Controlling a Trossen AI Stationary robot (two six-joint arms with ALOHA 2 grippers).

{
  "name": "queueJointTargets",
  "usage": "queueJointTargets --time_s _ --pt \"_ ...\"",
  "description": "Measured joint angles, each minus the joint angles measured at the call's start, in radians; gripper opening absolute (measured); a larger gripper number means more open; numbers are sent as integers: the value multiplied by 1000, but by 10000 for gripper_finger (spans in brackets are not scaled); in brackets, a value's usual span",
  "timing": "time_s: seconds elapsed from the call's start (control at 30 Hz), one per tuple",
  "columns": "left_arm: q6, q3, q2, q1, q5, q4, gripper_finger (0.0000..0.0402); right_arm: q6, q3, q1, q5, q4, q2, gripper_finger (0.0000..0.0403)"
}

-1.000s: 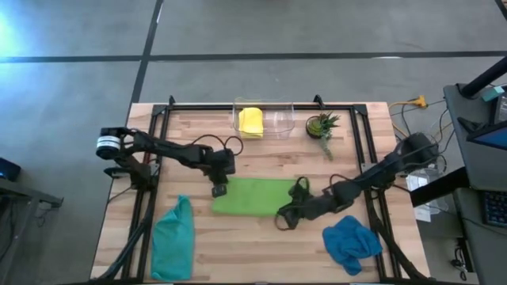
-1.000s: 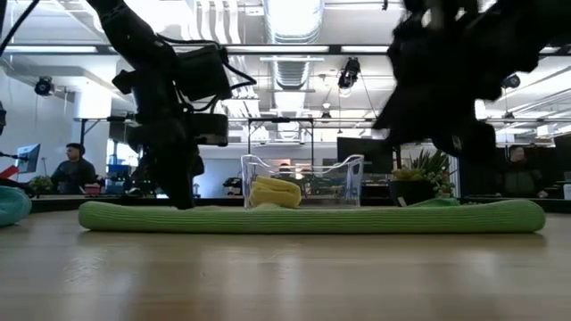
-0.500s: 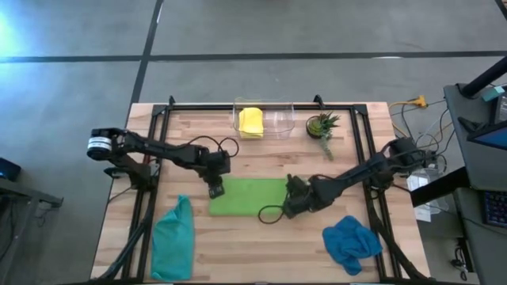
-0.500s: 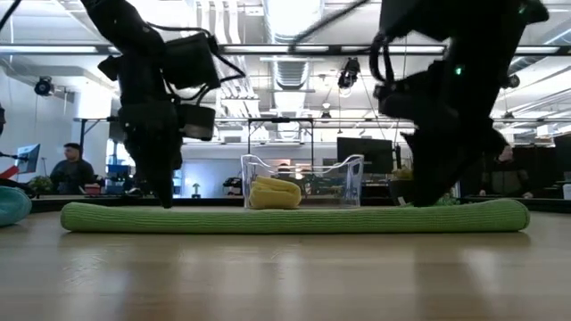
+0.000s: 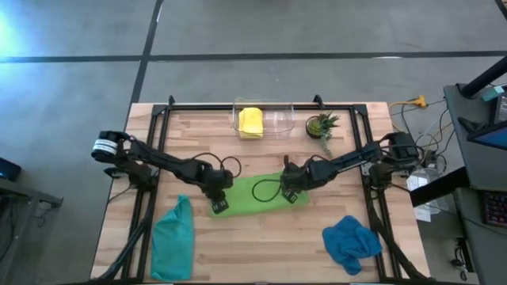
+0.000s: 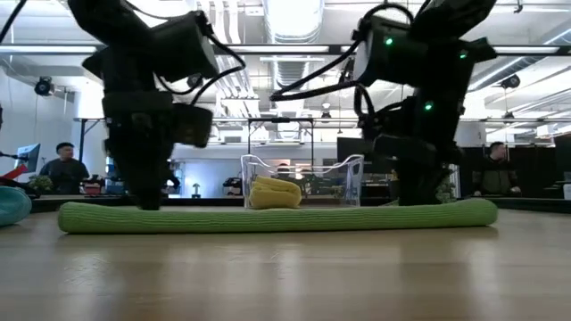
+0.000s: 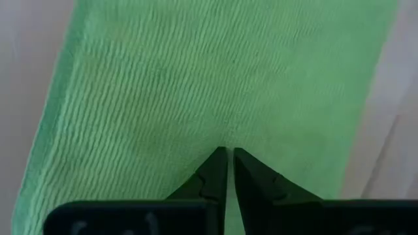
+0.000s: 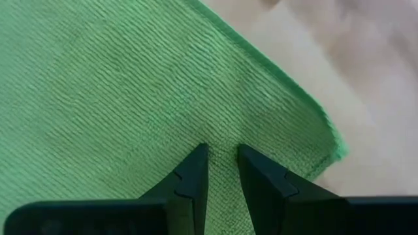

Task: Fold microfiber towels
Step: Fold the green microfiber towel

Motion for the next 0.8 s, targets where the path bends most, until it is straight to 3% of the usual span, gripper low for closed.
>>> queueJointTargets --time_s 0.33,0.57,0.8 --pt "-224 1 57 -115 3 163 12 -184 -3 -93 -5 57 0 79" --pt "-366 12 58 -161 -5 213 12 -266 -4 -110 -9 103 1 79" --pt "-444 13 51 -182 -1 396 12 -299 -2 -110 -5 111 -12 79"
